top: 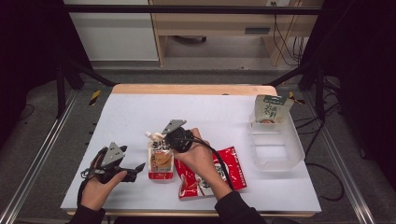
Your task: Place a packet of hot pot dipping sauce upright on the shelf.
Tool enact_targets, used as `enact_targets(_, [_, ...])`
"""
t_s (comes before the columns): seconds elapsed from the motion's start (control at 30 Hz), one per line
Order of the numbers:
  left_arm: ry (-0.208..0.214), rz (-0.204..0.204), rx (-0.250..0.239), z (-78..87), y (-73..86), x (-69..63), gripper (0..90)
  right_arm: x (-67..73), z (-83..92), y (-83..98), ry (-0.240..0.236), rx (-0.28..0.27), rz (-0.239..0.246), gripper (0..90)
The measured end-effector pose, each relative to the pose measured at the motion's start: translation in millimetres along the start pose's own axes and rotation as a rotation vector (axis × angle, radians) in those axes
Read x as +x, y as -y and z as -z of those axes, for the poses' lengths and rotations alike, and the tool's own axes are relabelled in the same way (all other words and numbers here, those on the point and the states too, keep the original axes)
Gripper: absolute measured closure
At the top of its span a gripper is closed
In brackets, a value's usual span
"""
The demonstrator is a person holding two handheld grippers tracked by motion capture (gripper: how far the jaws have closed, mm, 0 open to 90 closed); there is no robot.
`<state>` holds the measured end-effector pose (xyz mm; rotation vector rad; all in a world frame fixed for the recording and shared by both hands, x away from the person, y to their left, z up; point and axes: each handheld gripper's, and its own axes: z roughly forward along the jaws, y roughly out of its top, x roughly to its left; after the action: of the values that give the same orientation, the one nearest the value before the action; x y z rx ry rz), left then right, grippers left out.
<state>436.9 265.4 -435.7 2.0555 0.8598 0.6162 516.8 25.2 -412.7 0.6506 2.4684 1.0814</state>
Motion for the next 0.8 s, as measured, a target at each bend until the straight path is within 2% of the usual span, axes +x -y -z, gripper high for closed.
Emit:
enact_targets(0.03, [0.0,0.0,0.0,0.0,0.0,0.0,7.7,0.0,0.0,0.0,0.0,0.0,0.0,90.0])
enact_targets(0.1, [0.001,-0.001,-0.007,1.0,-3.9,-0.2,8.6,0.7,11.3,-7.6,0.004,-0.035,0.026,90.0])
enact_targets(0.27, [0.01,-0.029,-0.048,9.1,-30.7,11.9,13.2,6.0,27.1,-13.0,-0.003,-0.072,0.066,90.0])
enact_targets(0.33, [0.041,-0.028,-0.057,11.3,-40.2,19.6,16.3,9.4,31.9,-13.0,-0.012,-0.093,0.082,90.0])
enact_targets(0.37, [0.041,-0.028,-0.057,11.3,-40.2,19.6,18.1,11.3,33.1,-13.0,-0.01,-0.104,0.09,90.0])
enact_targets(0.4, [0.088,-0.034,-0.06,10.6,-46.9,24.2,19.1,13.7,34.5,-13.1,-0.011,-0.108,0.095,90.0])
enact_targets(0.43, [0.088,-0.034,-0.06,10.6,-46.9,24.2,19.5,13.7,34.5,-13.1,-0.011,-0.108,0.095,90.0])
enact_targets(0.5, [0.136,-0.067,-0.038,5.5,-50.2,23.3,21.6,20.2,39.6,-13.6,-0.017,-0.125,0.118,90.0])
enact_targets(0.53, [0.136,-0.067,-0.038,5.5,-50.2,23.3,21.9,20.2,39.6,-13.6,-0.017,-0.125,0.118,90.0])
enact_targets(0.57, [0.155,-0.08,-0.031,2.7,-49.6,21.2,22.3,23.5,42.9,-13.3,-0.028,-0.138,0.125,90.0])
enact_targets(0.67, [0.162,-0.08,-0.036,1.8,-49.1,18.1,25.1,28.7,45.8,-11.2,-0.035,-0.162,0.129,90.0])
enact_targets(0.8, [0.168,-0.093,-0.04,1.0,-50.0,14.7,29.8,31.5,51.1,-10.7,-0.049,-0.165,0.132,90.0])
